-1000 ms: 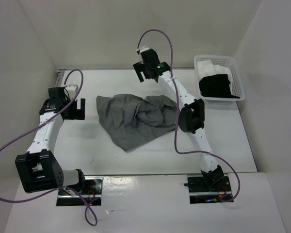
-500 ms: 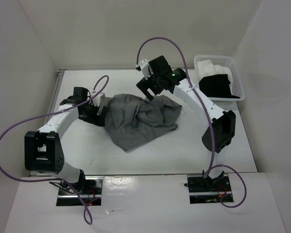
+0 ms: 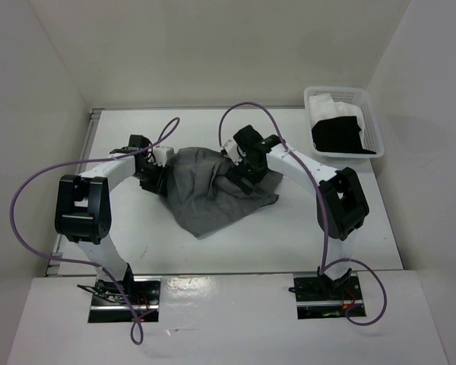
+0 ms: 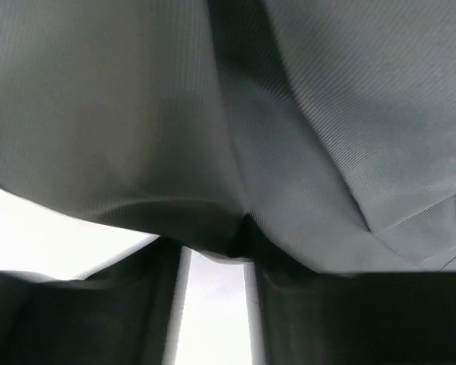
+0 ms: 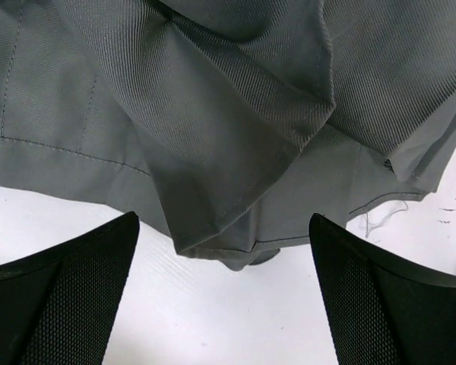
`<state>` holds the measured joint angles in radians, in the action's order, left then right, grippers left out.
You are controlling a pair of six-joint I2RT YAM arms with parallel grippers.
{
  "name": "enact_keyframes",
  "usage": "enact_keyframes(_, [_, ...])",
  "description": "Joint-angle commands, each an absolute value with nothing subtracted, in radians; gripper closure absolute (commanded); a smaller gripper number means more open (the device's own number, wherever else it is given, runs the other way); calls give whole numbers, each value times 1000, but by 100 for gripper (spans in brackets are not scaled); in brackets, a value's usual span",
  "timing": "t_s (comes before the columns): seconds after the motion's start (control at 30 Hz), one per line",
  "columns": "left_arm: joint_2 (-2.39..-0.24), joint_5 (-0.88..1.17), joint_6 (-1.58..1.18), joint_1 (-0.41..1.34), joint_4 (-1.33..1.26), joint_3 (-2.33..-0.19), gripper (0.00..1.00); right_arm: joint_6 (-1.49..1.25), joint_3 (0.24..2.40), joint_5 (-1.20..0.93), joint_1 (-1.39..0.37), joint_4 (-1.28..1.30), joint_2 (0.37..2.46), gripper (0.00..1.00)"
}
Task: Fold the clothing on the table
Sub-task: Flatten the skirt out
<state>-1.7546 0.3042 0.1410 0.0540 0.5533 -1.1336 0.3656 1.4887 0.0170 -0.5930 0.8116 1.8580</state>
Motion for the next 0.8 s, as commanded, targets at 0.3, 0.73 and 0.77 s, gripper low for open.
enact_keyframes(0.3, [-1763, 354, 140, 51, 541, -1166, 100, 387, 1565, -61, -589, 745, 2051, 42])
enact_keyframes(0.73, [-1744, 354, 158, 51, 541, -1138, 100, 291, 2018, 144, -459, 600, 2065, 100])
enact_keyframes(0.77, [-1744, 354, 158, 51, 541, -1138, 100, 291, 2031, 156, -459, 588, 2065, 100])
